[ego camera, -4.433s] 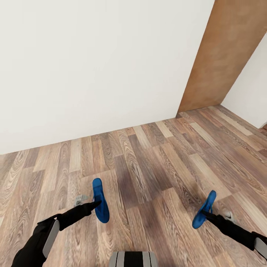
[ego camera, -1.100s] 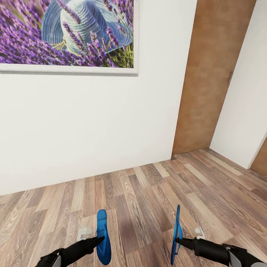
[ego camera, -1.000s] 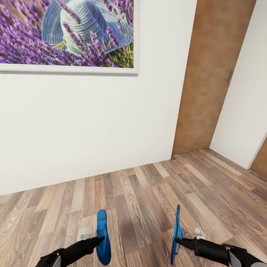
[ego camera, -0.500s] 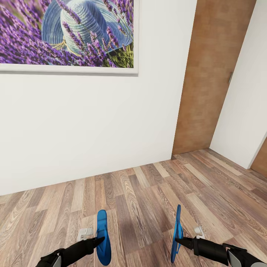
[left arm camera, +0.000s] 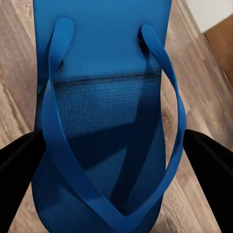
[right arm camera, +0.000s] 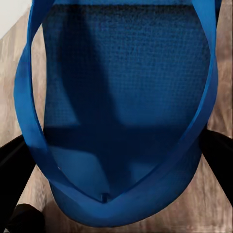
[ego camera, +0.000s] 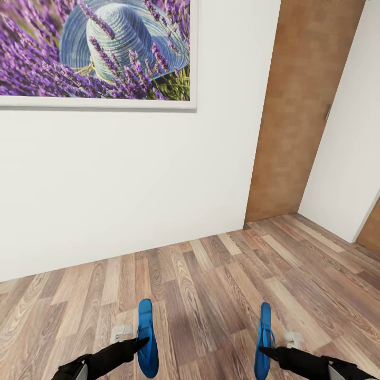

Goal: In the bedroom, move the book from the bed onto either nightstand, and place the two sandals side by side next to the bed.

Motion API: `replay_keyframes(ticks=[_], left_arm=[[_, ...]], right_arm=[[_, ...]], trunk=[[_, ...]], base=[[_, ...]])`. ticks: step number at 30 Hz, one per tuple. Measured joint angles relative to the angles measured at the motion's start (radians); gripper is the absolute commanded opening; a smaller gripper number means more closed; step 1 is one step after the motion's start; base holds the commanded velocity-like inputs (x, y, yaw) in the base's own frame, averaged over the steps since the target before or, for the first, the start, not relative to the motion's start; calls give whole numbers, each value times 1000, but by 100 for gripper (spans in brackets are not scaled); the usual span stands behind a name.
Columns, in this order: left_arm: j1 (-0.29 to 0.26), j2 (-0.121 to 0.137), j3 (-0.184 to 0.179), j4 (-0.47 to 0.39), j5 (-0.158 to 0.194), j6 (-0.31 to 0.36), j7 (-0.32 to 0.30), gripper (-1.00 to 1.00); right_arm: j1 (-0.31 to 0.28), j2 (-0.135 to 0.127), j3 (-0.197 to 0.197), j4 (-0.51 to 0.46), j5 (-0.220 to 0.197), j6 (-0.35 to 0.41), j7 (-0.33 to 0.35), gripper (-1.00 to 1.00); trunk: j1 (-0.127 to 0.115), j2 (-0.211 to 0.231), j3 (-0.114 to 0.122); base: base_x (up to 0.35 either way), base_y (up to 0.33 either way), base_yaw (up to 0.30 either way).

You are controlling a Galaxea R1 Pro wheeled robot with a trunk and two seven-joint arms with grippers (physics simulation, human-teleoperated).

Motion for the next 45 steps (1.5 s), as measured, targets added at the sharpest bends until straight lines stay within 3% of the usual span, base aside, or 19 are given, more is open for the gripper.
replay_keyframes(ticks=[5, 8, 12, 15, 21, 26, 31, 45], left_arm=[[-1, 0, 0, 0, 0, 0, 0, -100], [0, 0, 0, 3, 0, 0, 0, -100], [0, 0, 0, 25, -2, 0, 0, -100], [0, 0, 0, 30, -1, 0, 1, -100], [0, 0, -1, 59, -23, -11, 5, -100], [-1, 3, 0, 142, -46, -119, 15, -100], [-1, 3, 1, 156, -52, -145, 21, -100], [-1, 3, 1, 159, -53, -150, 22, -100]], right_arm=[[0, -1, -5, 21, 2, 11, -4, -100], [0, -1, -4, 23, 5, 12, 44, -100], [0, -1, -1, 21, 9, 13, 257, -100], [0, -1, -1, 23, 9, 12, 312, -100], [0, 0, -2, 25, 7, 3, 319, -100], [0, -1, -3, 25, 6, -1, 317, -100], [0, -2, -5, 26, 5, -2, 317, -100], [0, -2, -3, 27, 2, -2, 317, -100]], trunk=[[-19, 35, 16], [-31, 56, 25], [-46, 84, 38], [-58, 105, 47], [-81, 147, 66], [-100, 182, 81], [-119, 217, 97], [-119, 217, 97]], base=[[0, 0, 0], [0, 0, 0], [0, 0, 0], [0, 0, 0], [0, 0, 0], [0, 0, 0], [0, 0, 0], [0, 0, 5]])
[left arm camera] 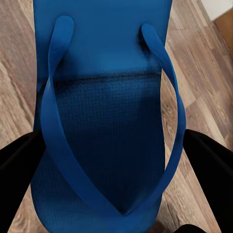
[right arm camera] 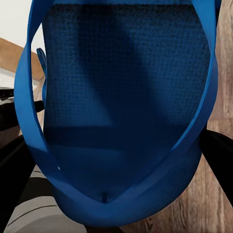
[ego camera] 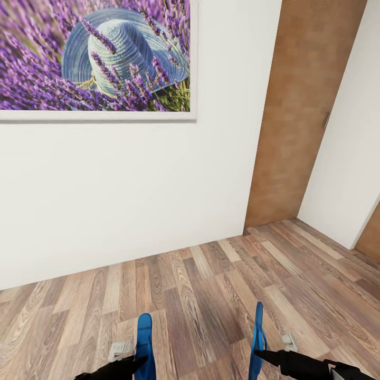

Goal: In the bedroom, move the book from the bed onto either nightstand, and place the two sandals side by side next to the bed.

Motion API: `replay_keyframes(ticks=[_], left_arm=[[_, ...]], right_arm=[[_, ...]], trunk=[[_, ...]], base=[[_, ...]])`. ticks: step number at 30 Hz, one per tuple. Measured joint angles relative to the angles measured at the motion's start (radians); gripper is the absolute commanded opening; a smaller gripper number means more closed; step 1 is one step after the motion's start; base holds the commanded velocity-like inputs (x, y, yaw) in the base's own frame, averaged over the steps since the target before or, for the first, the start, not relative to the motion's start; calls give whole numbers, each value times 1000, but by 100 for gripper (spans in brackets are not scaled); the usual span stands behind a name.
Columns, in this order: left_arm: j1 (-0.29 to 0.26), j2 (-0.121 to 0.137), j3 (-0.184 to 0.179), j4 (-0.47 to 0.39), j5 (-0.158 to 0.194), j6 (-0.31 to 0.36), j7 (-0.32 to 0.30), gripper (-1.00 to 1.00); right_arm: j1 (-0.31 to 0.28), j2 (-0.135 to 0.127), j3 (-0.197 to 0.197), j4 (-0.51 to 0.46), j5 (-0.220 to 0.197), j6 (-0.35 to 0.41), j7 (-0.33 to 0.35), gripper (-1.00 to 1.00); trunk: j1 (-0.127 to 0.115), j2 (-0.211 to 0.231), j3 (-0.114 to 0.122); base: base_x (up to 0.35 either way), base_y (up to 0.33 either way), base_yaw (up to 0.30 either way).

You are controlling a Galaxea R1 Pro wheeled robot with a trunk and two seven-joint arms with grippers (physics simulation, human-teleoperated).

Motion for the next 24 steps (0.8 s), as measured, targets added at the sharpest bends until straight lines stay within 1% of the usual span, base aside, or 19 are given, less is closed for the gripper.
replay_keyframes(ticks=[4, 7, 24], left_arm=[[0, -2, -1, 0, 0, 0, 2, -100], [0, -3, -1, 1, 0, 0, 11, -100], [1, -4, -1, 1, 0, 0, 15, -100]], right_arm=[[0, 0, -1, 0, 0, 0, 0, -100], [0, 0, -1, 0, -1, 0, 0, -100], [0, 0, 0, 0, -1, 1, 0, -100]], trunk=[[0, 0, 0], [0, 0, 1], [0, 0, 8]], base=[[0, 0, 89], [0, 0, 192], [0, 0, 264]])
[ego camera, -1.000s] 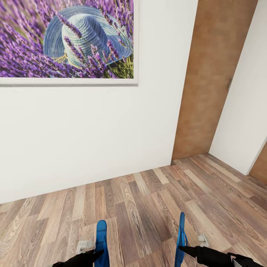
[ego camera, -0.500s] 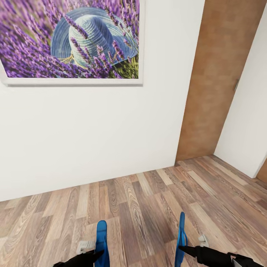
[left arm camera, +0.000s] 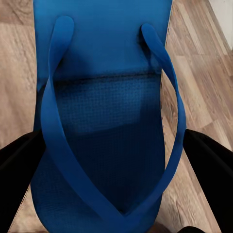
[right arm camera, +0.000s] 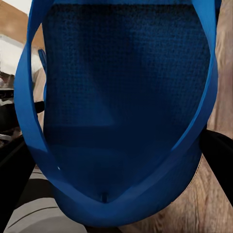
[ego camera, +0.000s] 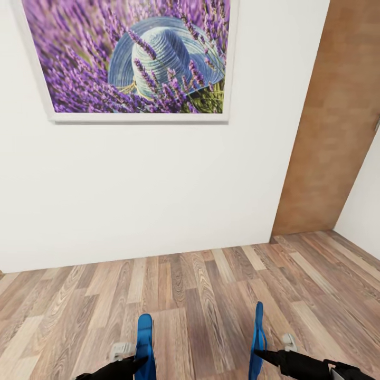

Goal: In the bedroom, move the book from the bed onto either nightstand, and place the two sandals side by side next to the bed.

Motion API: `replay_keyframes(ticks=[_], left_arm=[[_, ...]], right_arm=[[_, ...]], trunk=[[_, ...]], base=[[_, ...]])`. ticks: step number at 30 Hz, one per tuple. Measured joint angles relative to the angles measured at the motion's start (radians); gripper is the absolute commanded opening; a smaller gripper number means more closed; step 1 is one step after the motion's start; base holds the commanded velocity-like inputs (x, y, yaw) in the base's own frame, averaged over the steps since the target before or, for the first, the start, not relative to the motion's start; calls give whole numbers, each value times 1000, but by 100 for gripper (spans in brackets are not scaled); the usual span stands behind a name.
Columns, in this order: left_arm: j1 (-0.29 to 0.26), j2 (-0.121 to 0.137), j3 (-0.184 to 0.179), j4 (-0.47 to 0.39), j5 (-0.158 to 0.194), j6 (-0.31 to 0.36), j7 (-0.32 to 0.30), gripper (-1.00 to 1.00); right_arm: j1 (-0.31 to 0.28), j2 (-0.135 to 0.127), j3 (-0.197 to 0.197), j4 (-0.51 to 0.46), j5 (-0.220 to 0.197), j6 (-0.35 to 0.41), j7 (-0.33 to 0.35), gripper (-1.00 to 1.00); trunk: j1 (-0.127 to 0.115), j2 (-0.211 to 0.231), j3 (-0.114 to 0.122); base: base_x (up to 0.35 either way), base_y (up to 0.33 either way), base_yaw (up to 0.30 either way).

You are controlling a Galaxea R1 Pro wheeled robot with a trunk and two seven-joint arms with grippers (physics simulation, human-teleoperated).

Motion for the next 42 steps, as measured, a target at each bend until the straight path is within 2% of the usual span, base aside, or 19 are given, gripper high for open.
replay_keyframes(ticks=[42], left_arm=[[0, -2, 0, 11, 1, 0, 0, -100]], right_arm=[[0, 0, 1, 0, 1, -1, -1, -100]], trunk=[[0, 0, 20]], base=[[0, 0, 270]])
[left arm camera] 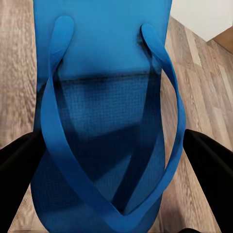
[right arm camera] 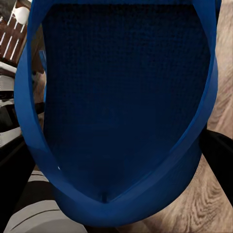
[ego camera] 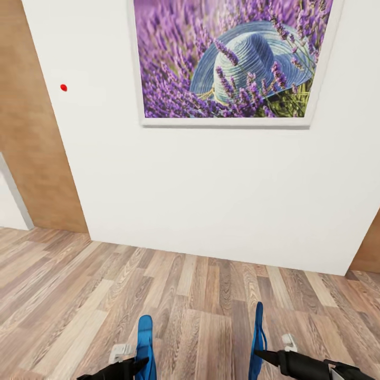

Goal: In the bedroom, move the book from the bed onto either nightstand, and place the two sandals side by side next to the bed.

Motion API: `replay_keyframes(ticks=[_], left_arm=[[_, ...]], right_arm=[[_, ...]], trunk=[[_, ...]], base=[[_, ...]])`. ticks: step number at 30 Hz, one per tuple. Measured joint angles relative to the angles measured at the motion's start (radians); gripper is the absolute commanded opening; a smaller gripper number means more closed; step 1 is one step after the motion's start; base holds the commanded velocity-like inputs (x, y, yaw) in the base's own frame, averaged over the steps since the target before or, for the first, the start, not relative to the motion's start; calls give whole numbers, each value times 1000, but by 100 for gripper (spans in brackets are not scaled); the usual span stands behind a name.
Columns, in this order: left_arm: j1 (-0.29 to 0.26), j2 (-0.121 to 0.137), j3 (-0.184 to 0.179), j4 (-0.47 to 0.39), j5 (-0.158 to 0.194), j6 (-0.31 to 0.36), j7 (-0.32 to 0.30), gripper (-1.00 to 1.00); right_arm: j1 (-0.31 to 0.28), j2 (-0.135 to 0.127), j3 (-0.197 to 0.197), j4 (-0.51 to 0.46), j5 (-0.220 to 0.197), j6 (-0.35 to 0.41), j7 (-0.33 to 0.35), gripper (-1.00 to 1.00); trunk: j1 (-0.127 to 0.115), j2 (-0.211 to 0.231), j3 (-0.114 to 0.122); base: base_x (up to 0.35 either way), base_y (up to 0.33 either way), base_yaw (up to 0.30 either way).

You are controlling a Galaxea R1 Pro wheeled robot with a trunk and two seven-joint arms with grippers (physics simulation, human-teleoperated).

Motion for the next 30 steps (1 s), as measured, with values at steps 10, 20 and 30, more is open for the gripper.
replay_keyframes(ticks=[10, 20, 30], left_arm=[[0, 0, 0, 0, 0, 0, 0, -100], [0, 0, 0, 0, 0, 0, 0, -100], [0, 0, 0, 0, 0, 0, 0, -100]], right_arm=[[0, 0, 0, 0, 0, 0, 0, -100], [0, 0, 1, 0, -1, 0, 0, -100], [0, 0, 1, 0, 0, 0, 0, -100]], trunk=[[0, 0, 5], [0, 0, 10], [0, 0, 15]], base=[[0, 0, 270], [0, 0, 270], [0, 0, 270]])
